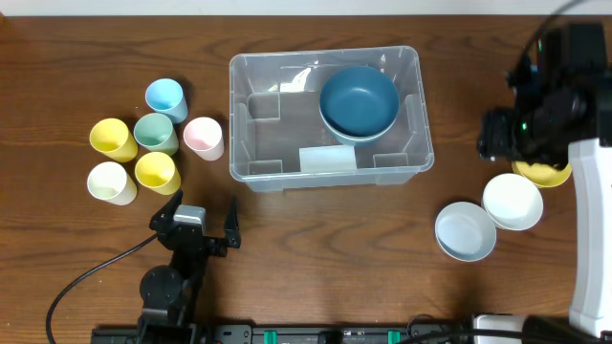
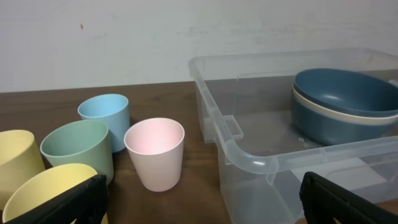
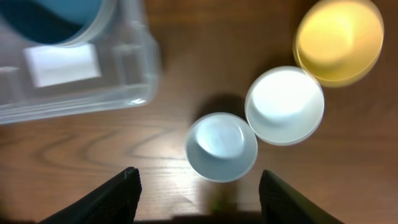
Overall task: Pack container
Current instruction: 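Move the right gripper to the light grey-blue bowl and grip its rim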
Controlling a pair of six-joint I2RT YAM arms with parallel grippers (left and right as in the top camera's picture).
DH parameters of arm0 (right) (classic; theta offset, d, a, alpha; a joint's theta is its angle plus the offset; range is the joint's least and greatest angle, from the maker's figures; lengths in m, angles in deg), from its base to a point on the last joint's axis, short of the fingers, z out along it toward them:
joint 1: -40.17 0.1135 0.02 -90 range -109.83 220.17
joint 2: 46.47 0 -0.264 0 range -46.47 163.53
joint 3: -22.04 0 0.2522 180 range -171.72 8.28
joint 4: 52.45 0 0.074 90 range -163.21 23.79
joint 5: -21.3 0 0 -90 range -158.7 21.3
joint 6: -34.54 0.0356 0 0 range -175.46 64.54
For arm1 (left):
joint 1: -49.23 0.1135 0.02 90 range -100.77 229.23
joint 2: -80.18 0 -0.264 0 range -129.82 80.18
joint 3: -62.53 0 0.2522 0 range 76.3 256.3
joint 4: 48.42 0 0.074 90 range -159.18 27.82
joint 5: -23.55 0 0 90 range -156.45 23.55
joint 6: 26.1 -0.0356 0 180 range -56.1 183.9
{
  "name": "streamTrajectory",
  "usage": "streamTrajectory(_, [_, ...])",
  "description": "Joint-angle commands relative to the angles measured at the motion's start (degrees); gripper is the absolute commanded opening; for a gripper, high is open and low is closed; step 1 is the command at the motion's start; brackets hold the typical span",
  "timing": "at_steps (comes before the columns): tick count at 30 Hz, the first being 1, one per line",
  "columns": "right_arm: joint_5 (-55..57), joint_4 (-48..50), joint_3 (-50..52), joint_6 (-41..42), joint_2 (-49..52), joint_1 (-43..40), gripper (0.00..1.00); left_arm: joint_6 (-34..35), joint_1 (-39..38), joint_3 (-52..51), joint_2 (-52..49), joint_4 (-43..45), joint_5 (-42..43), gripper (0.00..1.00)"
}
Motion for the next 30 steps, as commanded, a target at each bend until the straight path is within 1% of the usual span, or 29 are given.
streamTrajectory(1, [1.4,3.9,10.9,6.3,-3.6,-4.2,0.62,-0.1,0.3,-0.9,0.3,-2.1,0.4,0.98])
streamTrajectory(4, [0.9,10.0,21.3,9.9,-6.0,-7.3,0.62,-0.1,0.3,-0.9,0.3,-2.1,0.4,0.98])
streamTrajectory(7, [-0.1,16.0,30.4,10.8,-6.6,-9.5,0.62,-0.1,0.3,-0.9,0.3,-2.1,0.4,0.98])
streamTrajectory(12, [-0.5,22.8,40.6,11.9,-6.6,-12.3,0.62,-0.1,0.3,-0.9,0.3,-2.1,0.4,0.98])
streamTrajectory(15, [-0.5,25.7,43.8,12.3,-6.6,-13.3,0.61,-0.1,0.3,-0.9,0.3,-2.1,0.4,0.98])
streamTrajectory(20, [-0.5,27.0,46.0,12.7,-6.6,-14.9,0.59,-0.1,0.3,-0.9,0.3,-2.1,0.4,0.98])
streamTrajectory(28, [-1.0,31.9,52.6,14.6,-6.6,-14.9,0.55,-0.1,0.3,-0.9,0.3,-2.1,0.4,0.98])
streamTrajectory(30, [-1.0,33.0,54.3,14.9,-6.6,-14.9,0.56,-0.1,0.3,-0.9,0.3,-2.1,0.4,0.98])
